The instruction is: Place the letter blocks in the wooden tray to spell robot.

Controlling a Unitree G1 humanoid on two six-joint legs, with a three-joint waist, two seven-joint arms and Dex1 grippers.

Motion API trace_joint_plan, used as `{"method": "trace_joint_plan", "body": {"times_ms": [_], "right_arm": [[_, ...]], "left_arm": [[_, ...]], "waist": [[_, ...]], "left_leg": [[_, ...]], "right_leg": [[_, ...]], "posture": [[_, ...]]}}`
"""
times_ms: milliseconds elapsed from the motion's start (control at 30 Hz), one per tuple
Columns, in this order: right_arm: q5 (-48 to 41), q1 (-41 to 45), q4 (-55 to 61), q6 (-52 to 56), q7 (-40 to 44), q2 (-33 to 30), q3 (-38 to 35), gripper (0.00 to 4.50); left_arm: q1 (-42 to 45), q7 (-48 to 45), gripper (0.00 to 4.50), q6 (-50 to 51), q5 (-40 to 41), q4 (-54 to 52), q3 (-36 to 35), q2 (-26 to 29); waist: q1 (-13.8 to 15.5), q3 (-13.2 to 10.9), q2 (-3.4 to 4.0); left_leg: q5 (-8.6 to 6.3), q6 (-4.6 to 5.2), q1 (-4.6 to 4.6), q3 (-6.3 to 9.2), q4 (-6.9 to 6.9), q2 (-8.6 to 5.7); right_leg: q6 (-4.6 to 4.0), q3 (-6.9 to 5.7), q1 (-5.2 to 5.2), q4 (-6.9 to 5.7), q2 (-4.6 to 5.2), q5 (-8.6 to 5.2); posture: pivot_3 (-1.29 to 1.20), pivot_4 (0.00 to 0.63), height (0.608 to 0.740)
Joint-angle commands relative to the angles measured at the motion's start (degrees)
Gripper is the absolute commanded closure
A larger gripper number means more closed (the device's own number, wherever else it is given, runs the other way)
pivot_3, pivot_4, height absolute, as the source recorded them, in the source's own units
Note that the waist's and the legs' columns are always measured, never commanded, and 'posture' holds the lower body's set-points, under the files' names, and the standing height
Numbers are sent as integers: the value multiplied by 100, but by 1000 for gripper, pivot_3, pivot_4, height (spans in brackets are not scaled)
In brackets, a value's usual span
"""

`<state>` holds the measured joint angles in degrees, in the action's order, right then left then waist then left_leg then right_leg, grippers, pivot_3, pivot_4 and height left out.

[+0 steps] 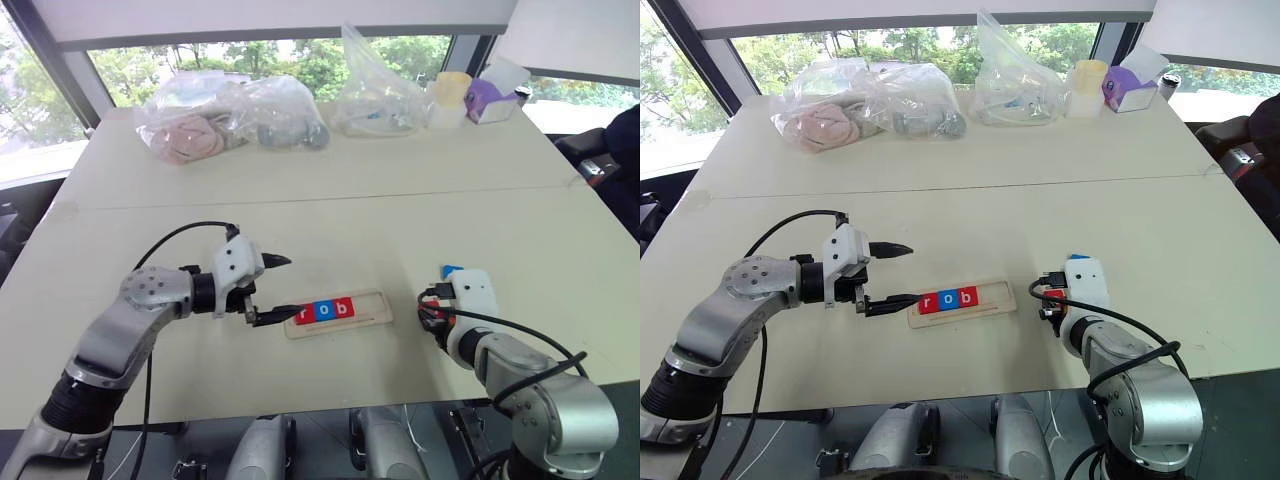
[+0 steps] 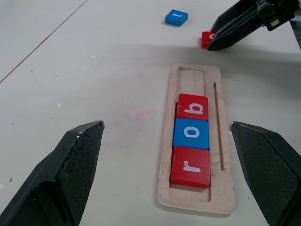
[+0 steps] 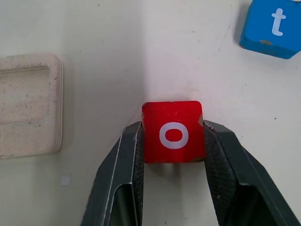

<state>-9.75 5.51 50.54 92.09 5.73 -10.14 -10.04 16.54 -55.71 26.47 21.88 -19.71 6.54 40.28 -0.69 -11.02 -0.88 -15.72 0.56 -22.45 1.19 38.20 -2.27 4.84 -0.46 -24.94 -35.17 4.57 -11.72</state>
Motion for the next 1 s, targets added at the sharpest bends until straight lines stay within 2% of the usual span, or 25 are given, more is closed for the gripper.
{"method": "trace_joint_plan", "body": {"times_ms": [33,67,133,200,267,333,400,467,567,667,733,867,1000], "right_arm": [[-40,25,38,41,-55,-43,-70,2321],[-102,70,11,41,14,-139,-59,1971],[-319,185,-43,41,268,-437,-54,882],[-663,333,-138,41,646,-809,-135,22],[-1072,478,-287,41,1113,-1354,-205,22],[-1593,618,-428,-77,2044,-2429,-79,22],[-1783,516,-613,-797,2787,-3384,138,22],[-1477,253,-1150,-2875,4155,-4455,397,22],[-775,39,-2120,-5228,5235,-5344,847,22],[-45,508,-3503,-6993,5709,-5482,1474,22],[55,797,-4120,-7617,6138,-5400,1712,22],[637,1351,-5238,-8574,6371,-5188,2185,22],[608,1693,-5744,-8824,6713,-4902,2297,22]], "left_arm": [[96,-23,0,-106,3,-82,-16,-33],[90,-16,0,-94,2,-96,-19,-39],[54,-5,0,-75,0,-137,-27,-43],[22,1,0,-65,4,-158,-45,-38],[10,4,0,-61,9,-164,-60,-32],[7,20,0,-57,3,-174,-58,-37],[8,43,0,-48,1,-182,-58,-49],[9,71,0,-43,-4,-198,-66,-50],[23,83,0,-58,-10,-184,-87,-28],[25,116,0,-44,-14,-206,-112,-11],[12,129,0,-26,-14,-241,-121,9],[-41,169,0,13,-12,-330,-171,62],[-148,213,0,72,17,-460,-246,133]], "waist": [[0,0,0],[3,0,0],[4,0,0],[3,-1,1],[2,-1,1],[3,-7,9],[17,-8,7],[11,-8,0],[0,-11,-6],[-18,-17,-19],[-2,-19,-14],[5,-20,-16],[4,-18,-20]], "left_leg": [[0,0,0,0,0,0],[0,0,0,0,0,0],[0,0,0,0,0,0],[0,0,-1,-1,2,-1],[0,0,-1,-2,1,-1],[0,1,-1,0,1,0],[-1,2,-2,-3,1,-3],[-3,5,-1,2,1,-2],[-5,9,4,-3,0,-2],[-5,9,9,-13,2,-2],[-5,9,10,-20,5,-1],[-5,9,9,-17,4,1],[-5,9,9,-15,4,1]], "right_leg": [[0,0,0,1,0,0],[0,0,0,1,0,0],[0,0,1,3,0,0],[0,0,3,5,1,0],[1,-1,3,6,0,-1],[2,-2,4,7,-1,-1],[4,-2,5,8,1,-4],[23,-7,12,16,0,-17],[35,-9,21,22,-7,-23],[36,-5,23,23,-6,-22],[31,-1,21,20,-2,-19],[18,0,18,16,-1,-3],[20,0,19,16,8,0]], "posture": [[0,150,725],[0,150,725],[0,150,725],[0,150,725],[0,150,725],[0,150,725],[0,150,725],[0,150,725],[0,150,725],[0,150,725],[0,150,725],[0,150,725],[0,150,725]]}}
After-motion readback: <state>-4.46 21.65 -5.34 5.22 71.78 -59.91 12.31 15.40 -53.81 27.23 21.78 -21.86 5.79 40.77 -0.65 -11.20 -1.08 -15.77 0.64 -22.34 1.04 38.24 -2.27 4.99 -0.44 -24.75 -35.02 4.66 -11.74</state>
